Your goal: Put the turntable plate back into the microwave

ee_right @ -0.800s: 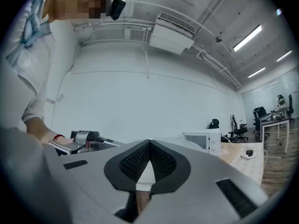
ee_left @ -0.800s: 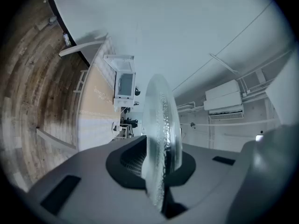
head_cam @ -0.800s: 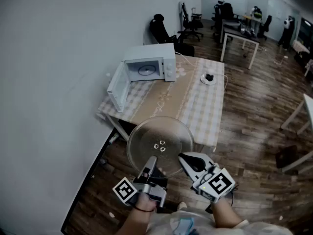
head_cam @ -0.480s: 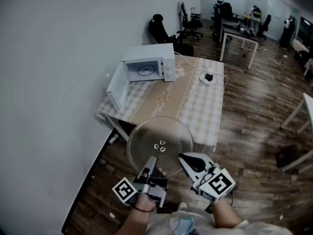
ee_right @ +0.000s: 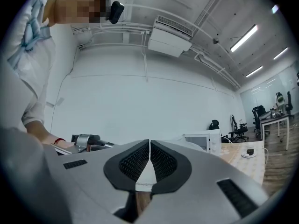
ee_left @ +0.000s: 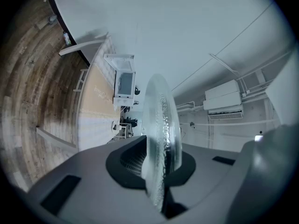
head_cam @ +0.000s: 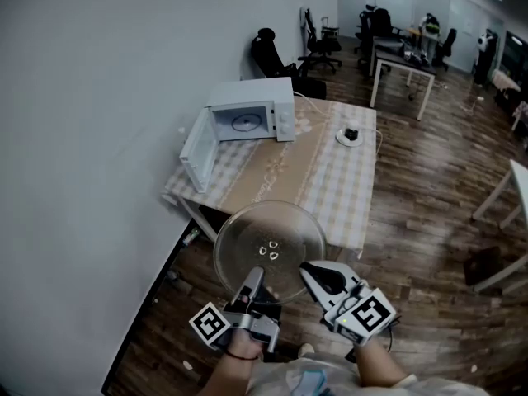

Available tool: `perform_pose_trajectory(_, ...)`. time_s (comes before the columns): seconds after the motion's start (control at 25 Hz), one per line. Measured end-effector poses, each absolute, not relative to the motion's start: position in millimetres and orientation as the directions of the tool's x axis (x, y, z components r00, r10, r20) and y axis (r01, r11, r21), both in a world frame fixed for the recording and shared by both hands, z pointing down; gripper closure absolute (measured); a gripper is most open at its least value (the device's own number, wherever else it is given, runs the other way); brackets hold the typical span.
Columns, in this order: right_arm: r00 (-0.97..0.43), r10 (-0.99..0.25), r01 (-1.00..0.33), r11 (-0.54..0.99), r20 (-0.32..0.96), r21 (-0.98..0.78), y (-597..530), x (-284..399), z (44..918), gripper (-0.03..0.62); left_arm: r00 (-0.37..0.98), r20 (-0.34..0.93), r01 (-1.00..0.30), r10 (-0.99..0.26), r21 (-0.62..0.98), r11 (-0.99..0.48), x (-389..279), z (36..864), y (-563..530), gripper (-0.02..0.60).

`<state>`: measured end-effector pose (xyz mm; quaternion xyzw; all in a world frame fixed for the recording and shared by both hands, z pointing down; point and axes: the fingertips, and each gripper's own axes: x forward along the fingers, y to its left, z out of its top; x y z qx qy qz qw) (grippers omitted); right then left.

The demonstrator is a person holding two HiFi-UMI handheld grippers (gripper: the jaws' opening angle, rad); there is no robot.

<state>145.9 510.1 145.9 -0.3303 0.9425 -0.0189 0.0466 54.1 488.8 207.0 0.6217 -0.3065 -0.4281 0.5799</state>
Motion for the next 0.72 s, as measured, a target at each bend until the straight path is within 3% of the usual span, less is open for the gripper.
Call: perform_pose_trajectory(0.72, -0.784, -0.617, -0.617, 0.787, -0.062, -0.032, 511.1, 161.0, 145.1, 0.561, 0.449, -0.178, 0.097, -0.875, 0.984, -0.150, 70.8, 204.4, 488.2, 0.563)
